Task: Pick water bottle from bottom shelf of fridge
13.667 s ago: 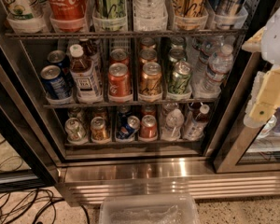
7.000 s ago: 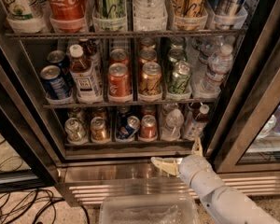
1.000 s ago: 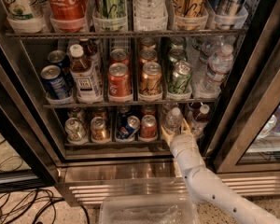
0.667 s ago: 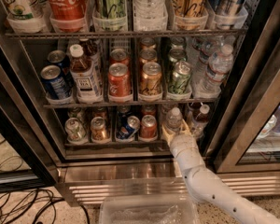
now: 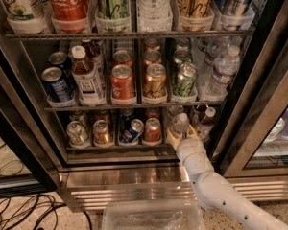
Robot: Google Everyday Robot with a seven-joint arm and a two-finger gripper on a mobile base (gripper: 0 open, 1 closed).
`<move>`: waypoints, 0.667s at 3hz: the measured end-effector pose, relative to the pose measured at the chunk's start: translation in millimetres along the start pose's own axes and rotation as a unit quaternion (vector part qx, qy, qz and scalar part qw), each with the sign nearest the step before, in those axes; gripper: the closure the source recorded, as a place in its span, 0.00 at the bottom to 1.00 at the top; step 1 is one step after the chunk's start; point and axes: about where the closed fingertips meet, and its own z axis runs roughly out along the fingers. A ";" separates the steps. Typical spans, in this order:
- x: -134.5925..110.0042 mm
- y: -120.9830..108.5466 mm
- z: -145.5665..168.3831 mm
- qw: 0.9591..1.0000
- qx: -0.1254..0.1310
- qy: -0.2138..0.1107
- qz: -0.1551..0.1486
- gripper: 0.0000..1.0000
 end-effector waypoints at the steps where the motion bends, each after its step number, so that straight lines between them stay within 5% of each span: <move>1: -21.8 -5.6 -8.5 0.999 -0.006 -0.023 0.034 1.00; 2: -45.4 -13.9 -15.4 0.997 -0.008 -0.049 0.056 1.00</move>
Offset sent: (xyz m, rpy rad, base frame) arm -0.0190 -0.0192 0.0770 0.1934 -0.1232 0.0288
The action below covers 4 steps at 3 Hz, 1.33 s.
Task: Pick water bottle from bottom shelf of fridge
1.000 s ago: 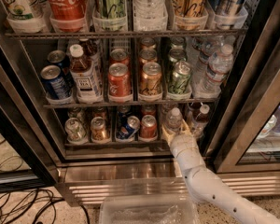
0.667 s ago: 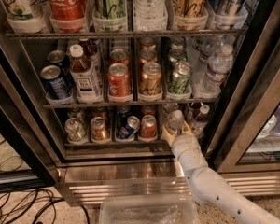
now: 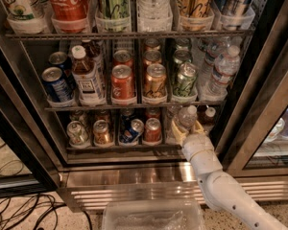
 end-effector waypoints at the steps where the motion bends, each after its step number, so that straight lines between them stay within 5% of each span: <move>1: -14.2 -2.3 -6.2 1.000 -0.007 -0.008 0.014 1.00; 2: 4.0 18.6 -28.9 0.997 -0.060 0.045 0.010 1.00; 3: 29.9 27.6 -59.1 0.989 -0.098 0.111 0.019 1.00; 4: 37.9 21.9 -66.8 0.988 -0.096 0.121 0.024 1.00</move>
Offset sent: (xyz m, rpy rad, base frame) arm -0.0783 0.0229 -0.0264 -0.1211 0.2962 0.2776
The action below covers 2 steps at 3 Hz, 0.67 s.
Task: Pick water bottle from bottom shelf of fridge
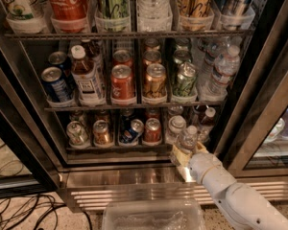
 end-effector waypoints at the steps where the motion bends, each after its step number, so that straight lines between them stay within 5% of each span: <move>1: 2.4 -0.6 0.2 1.000 0.000 0.000 0.000 1.00; 2: -6.0 8.6 -3.8 0.999 -0.033 0.008 -0.004 1.00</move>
Offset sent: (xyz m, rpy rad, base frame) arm -0.0717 0.0441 0.0854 0.0004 0.1353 0.6070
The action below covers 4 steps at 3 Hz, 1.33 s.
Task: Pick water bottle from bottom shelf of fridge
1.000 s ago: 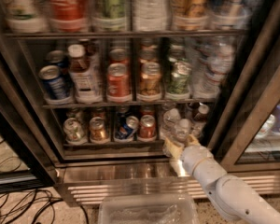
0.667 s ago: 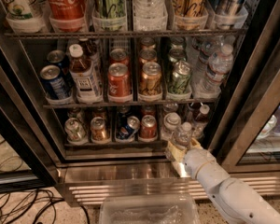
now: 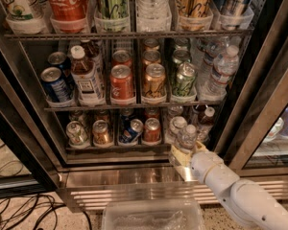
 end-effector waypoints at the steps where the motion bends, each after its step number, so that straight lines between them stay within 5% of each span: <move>1: 2.8 20.3 0.1 0.999 -0.038 0.007 -0.002 1.00; 3: 5.8 35.4 -4.5 0.998 -0.064 0.015 0.002 1.00; 4: 4.5 66.4 -14.8 0.993 -0.118 0.029 0.008 1.00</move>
Offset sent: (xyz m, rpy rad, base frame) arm -0.0094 0.0181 -0.0018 0.0059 0.0144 0.0761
